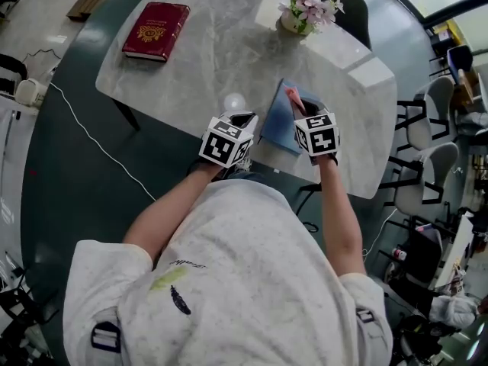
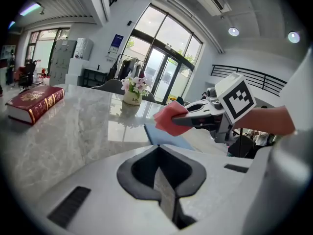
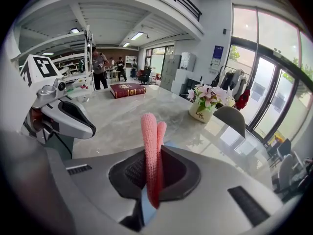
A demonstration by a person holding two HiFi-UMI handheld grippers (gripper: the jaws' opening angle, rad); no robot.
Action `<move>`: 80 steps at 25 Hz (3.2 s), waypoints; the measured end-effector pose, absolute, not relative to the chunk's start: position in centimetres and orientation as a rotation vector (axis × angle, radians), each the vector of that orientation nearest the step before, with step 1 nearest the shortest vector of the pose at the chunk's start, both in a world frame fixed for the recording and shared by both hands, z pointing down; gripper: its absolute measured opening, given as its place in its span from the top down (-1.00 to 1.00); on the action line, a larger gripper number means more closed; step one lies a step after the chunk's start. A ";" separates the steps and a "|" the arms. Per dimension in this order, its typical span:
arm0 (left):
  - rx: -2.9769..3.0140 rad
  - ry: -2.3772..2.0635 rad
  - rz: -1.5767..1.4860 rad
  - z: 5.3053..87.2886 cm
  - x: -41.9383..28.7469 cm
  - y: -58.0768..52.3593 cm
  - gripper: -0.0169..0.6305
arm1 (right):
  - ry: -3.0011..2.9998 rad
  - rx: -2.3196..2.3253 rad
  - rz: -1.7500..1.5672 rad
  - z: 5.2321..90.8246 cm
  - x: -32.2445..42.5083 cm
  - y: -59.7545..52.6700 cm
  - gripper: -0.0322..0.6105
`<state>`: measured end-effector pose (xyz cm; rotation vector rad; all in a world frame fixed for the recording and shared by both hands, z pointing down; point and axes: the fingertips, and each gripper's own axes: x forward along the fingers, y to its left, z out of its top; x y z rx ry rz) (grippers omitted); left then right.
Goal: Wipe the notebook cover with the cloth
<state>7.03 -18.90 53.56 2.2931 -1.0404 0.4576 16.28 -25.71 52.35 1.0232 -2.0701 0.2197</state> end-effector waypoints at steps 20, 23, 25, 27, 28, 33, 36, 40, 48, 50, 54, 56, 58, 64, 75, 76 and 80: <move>2.124 -1.146 0.461 57.4 4.8 -24.6 0.93 | -2.023 0.795 0.228 59.4 12.7 -32.3 0.85; 2.121 -1.145 0.464 57.5 4.6 -24.4 0.93 | -2.023 0.779 0.244 59.9 12.3 -31.7 0.85; 2.123 -1.143 0.465 57.5 4.5 -24.2 0.93 | -2.026 0.781 0.253 60.0 12.2 -31.3 0.85; 2.129 -1.141 0.467 57.4 4.3 -23.9 0.93 | -2.027 0.785 0.260 60.1 12.1 -30.8 0.85; 2.133 -1.139 0.468 57.3 4.3 -23.8 0.93 | -2.027 0.786 0.263 60.1 12.1 -30.5 0.85; 2.151 -1.131 0.472 56.8 4.1 -22.8 0.93 | -2.033 0.789 0.290 60.0 11.7 -29.0 0.85; 2.159 -1.126 0.473 56.7 3.9 -22.1 0.93 | -2.032 0.785 0.295 60.0 11.4 -28.0 0.85; 2.166 -1.121 0.474 56.5 3.6 -20.9 0.93 | -2.029 0.784 0.302 60.2 11.0 -26.4 0.85; 2.185 -1.117 0.475 56.1 2.8 -18.7 0.93 | -2.034 0.809 0.326 60.3 10.2 -23.8 0.85; 2.190 -1.116 0.475 55.9 2.5 -18.2 0.93 | -2.033 0.817 0.331 60.2 10.1 -23.1 0.85; 2.195 -1.114 0.475 55.6 1.9 -17.1 0.93 | -2.033 0.826 0.340 60.2 9.6 -21.6 0.85; 2.203 -1.108 0.474 55.4 1.8 -16.6 0.93 | -2.032 0.832 0.345 60.3 9.4 -20.8 0.85; 2.211 -1.099 0.470 55.2 1.9 -16.2 0.93 | -2.032 0.843 0.356 60.2 9.3 -19.9 0.85; 2.230 -1.065 0.449 54.6 1.8 -14.6 0.93 | -2.021 0.877 0.389 59.9 8.8 -17.4 0.85; 2.243 -1.017 0.413 54.0 2.0 -11.5 0.93 | -1.990 0.911 0.399 59.5 8.8 -13.1 0.85; 2.247 -1.013 0.404 53.7 2.2 -11.5 0.93 | -1.996 0.924 0.398 59.1 8.9 -12.9 0.85; 2.277 -0.997 0.391 52.8 3.7 -11.5 0.93 | -2.031 0.998 0.412 57.4 10.0 -12.4 0.85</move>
